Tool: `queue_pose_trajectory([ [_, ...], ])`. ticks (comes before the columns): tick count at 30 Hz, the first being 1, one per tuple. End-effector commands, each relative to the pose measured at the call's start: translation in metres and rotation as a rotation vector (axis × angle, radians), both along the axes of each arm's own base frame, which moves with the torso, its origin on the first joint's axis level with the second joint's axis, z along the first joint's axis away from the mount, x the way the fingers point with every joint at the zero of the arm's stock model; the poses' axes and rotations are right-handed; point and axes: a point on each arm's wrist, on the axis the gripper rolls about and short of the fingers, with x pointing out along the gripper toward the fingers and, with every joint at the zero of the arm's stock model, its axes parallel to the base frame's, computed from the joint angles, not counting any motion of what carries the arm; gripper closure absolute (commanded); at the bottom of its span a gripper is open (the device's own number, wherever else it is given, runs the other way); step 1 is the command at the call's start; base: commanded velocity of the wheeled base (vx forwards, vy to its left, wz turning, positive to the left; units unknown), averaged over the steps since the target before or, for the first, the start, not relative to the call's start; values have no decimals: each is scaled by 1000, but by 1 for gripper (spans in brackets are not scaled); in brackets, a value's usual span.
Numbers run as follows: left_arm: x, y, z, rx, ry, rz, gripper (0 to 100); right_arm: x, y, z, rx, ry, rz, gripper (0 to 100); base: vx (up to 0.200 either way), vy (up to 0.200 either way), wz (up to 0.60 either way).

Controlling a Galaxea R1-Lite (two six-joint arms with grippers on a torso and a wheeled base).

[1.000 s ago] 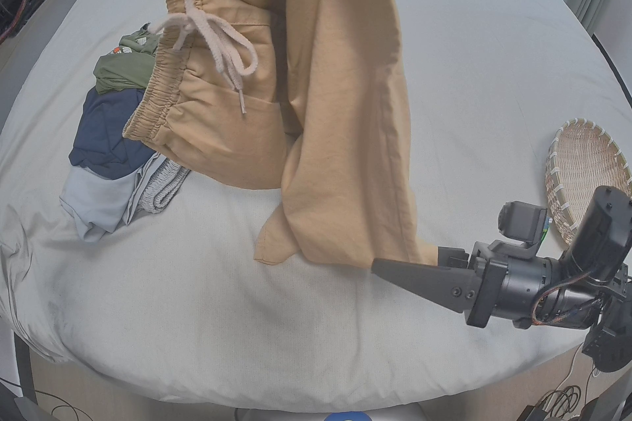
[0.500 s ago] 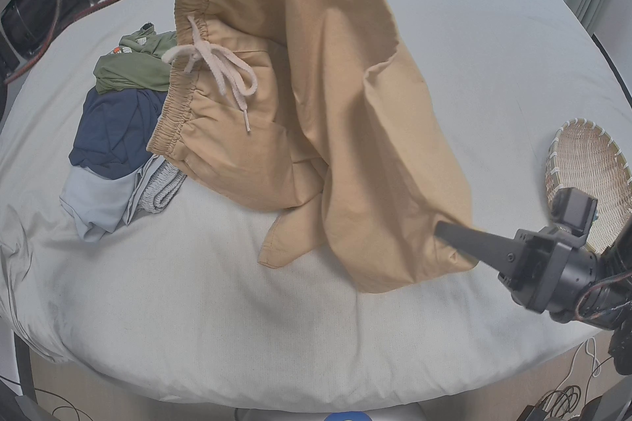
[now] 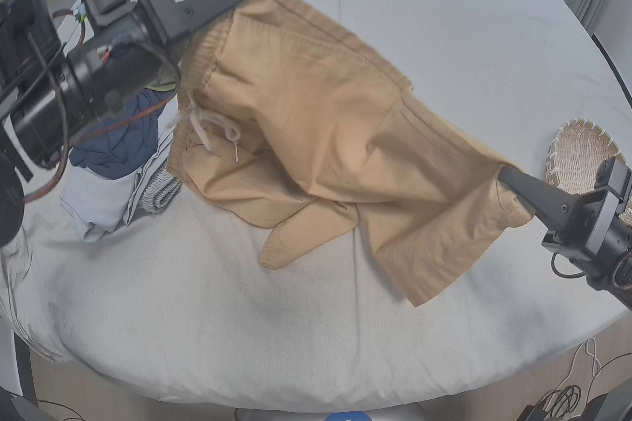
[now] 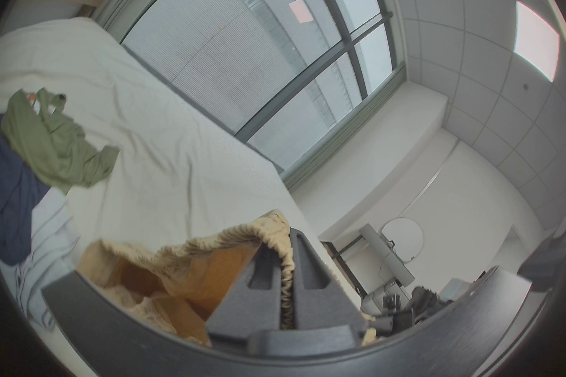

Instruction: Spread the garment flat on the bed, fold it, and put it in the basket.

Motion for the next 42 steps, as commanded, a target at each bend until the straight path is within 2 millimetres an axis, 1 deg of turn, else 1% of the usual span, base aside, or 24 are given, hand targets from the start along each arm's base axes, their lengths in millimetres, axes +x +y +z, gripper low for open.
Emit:
queue_pose_trajectory([
  [1,-43,24,-29,28,54,8,100,32,-19,-10,-17,67,-104,100,0,0,0],
  [3,-46,26,-37,40,77,11,100,42,-23,-15,-30,90,-121,100,0,0,0],
  [4,-47,26,-46,58,99,12,100,50,-25,-20,-40,113,-132,100,0,0,0],
  [6,-48,27,-54,68,115,12,100,59,-26,-27,-51,135,-140,100,0,0,0],
  [7,-48,27,-55,68,115,12,100,60,-26,-27,-51,137,-140,100,0,0,0],
  [8,-49,27,-60,64,110,10,100,67,-26,-33,-52,143,-140,100,0,0,0],
  [9,-49,28,-61,58,101,12,100,70,-26,-36,-49,148,-136,100,0,0,0],
  [10,-50,28,-62,49,91,11,100,73,-25,-38,-42,157,-131,0,0,0,0],
  [12,-50,28,-65,42,82,12,100,80,-23,-42,-19,162,-127,0,0,0,0],
  [13,-50,28,-65,42,82,12,100,80,-23,-42,-19,162,-127,0,0,0,0],
  [14,-50,28,-68,43,85,12,100,85,-21,-48,-9,155,-125,0,0,0,0],
  [17,-51,28,-69,45,90,12,100,90,-20,-55,-1,140,-128,0,0,0,0],
  [18,-51,28,-69,44,88,10,100,92,-18,-62,-4,153,-125,0,0,0,0],
  [22,-50,28,-70,45,93,10,100,90,-16,-69,-14,182,-114,0,0,0,0],
  [27,-44,26,-73,55,108,13,100,87,-14,-68,-12,184,-100,0,0,0,0],
  [28,-42,25,-74,56,109,17,100,81,-10,-66,-9,179,-79,0,0,0,0],
  [30,-40,27,-74,53,107,27,100,73,-12,-60,2,160,-73,0,0,0,0],
  [31,-40,27,-74,53,107,27,100,73,-12,-60,2,160,-73,0,0,0,0],
  [33,-31,27,-75,56,115,44,100,64,-15,-53,12,136,-69,0,0,0,0],
  [37,-17,29,-69,38,90,77,100,49,-20,-43,28,98,-68,0,0,0,0],
  [42,-3,31,-65,29,77,107,100,23,-23,-31,90,88,-17,0,0,0,0],
])
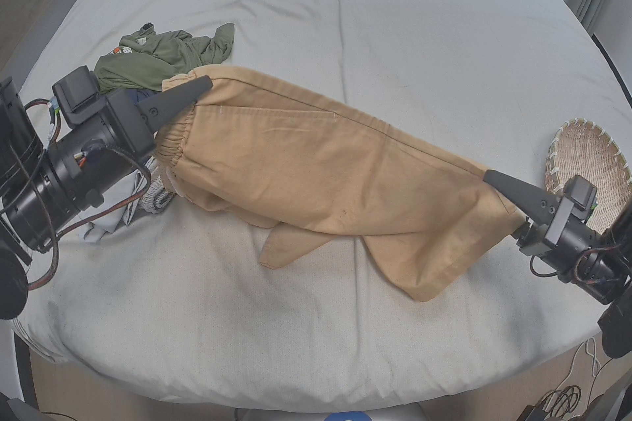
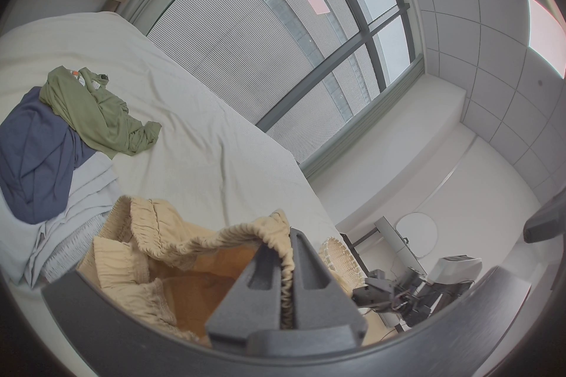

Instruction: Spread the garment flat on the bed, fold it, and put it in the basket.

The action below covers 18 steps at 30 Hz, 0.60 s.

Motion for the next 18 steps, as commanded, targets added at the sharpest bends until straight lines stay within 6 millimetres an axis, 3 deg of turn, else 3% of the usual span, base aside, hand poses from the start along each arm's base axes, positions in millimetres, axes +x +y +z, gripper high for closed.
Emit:
queue_pose_trajectory([
  [1,23,1,0,0,5,41,100,-29,-5,17,72,-34,46,0,0,0,0],
  [6,42,3,9,-12,-25,72,100,-32,-7,17,86,-23,49,0,0,0,0],
  [18,37,3,10,-13,-26,61,100,-7,5,8,62,20,47,0,0,0,0],
])
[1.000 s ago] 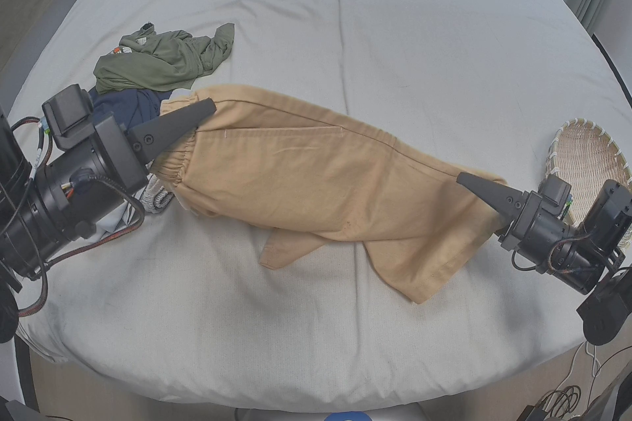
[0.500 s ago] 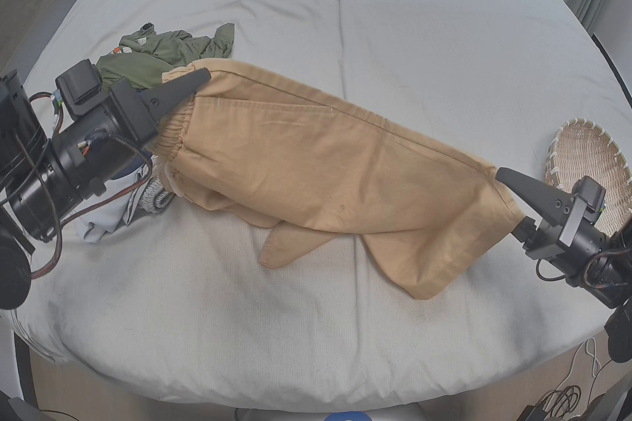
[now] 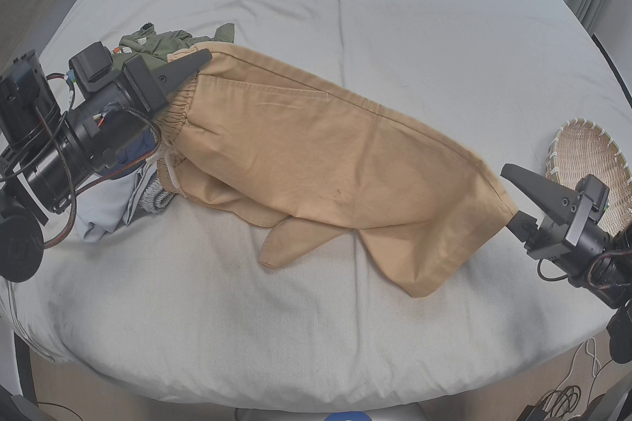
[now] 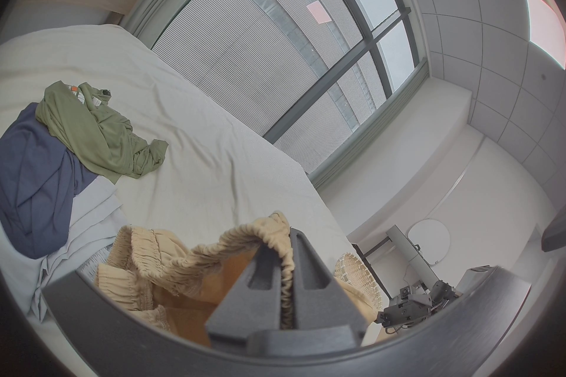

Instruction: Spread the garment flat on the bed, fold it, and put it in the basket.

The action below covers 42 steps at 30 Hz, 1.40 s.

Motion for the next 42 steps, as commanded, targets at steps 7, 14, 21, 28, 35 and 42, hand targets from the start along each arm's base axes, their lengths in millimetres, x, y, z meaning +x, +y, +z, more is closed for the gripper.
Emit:
queue_pose_trajectory([
  [7,-3,-5,-3,2,11,-22,100,24,13,-6,-37,-4,3,0,0,0,0],
  [14,-8,-7,-1,0,5,-36,100,31,17,-5,-46,-27,0,0,0,0,0],
  [21,-10,-6,-2,0,7,-36,100,33,18,-1,-43,-48,-10,0,0,0,0],
  [28,-13,-5,1,-10,2,-40,100,36,21,-6,-73,-57,-21,100,0,0,0],
  [35,-14,-4,-1,-7,7,-38,100,39,21,-5,-78,-68,-28,100,0,0,0],
  [42,-21,1,0,-9,-22,-39,100,37,8,4,-110,-151,-100,100,0,0,0],
])
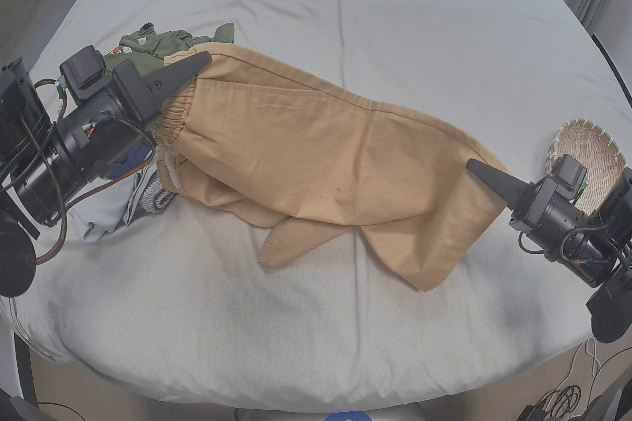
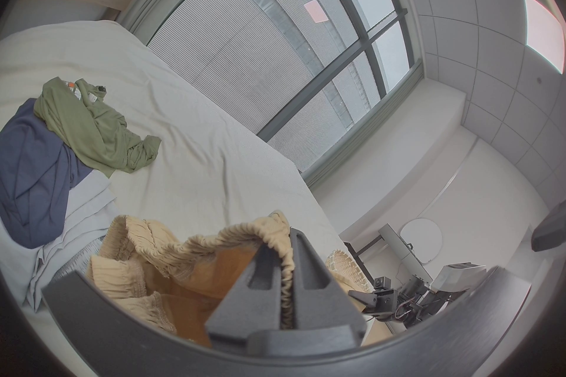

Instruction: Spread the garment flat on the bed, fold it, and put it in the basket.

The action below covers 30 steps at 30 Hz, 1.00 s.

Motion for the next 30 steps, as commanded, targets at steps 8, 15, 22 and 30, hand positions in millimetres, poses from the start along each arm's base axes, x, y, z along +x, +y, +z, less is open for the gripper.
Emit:
queue_pose_trajectory([
  [8,-18,5,4,4,-38,-53,100,-56,-22,60,106,-237,-14,100,0,0,0],
  [15,-39,-7,42,-50,-169,-156,100,-74,-38,105,90,-248,-66,100,0,0,0],
  [22,-51,-11,81,-100,-264,-185,100,-102,-47,174,50,-318,-83,100,0,0,0],
  [30,-59,-12,124,-144,-352,-203,100,-125,-59,226,31,-379,-127,100,0,0,0],
])
